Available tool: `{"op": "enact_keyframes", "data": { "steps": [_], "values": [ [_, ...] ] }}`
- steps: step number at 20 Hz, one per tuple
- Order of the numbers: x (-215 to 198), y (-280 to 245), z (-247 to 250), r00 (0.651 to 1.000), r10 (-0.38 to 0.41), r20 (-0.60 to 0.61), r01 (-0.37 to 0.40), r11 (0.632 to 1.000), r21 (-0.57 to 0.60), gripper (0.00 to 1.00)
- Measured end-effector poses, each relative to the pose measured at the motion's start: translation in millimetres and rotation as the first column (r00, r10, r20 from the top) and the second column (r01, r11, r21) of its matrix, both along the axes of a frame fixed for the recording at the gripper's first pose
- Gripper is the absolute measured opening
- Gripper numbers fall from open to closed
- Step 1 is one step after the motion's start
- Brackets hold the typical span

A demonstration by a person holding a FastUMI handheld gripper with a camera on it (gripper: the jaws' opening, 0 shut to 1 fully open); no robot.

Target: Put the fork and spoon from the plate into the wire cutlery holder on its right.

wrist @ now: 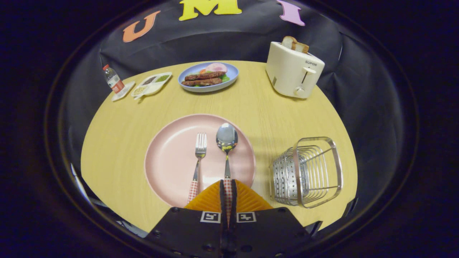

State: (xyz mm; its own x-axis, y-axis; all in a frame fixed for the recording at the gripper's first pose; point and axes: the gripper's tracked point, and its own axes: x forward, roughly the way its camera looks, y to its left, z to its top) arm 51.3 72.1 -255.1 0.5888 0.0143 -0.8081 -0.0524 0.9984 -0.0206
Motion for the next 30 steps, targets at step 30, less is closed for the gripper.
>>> {"op": "enact_keyframes", "data": {
  "steps": [30],
  "values": [
    [-37,-124,63,0.783,-0.057,-0.62,0.077,0.997,0.005,0.03]
  ]
}}
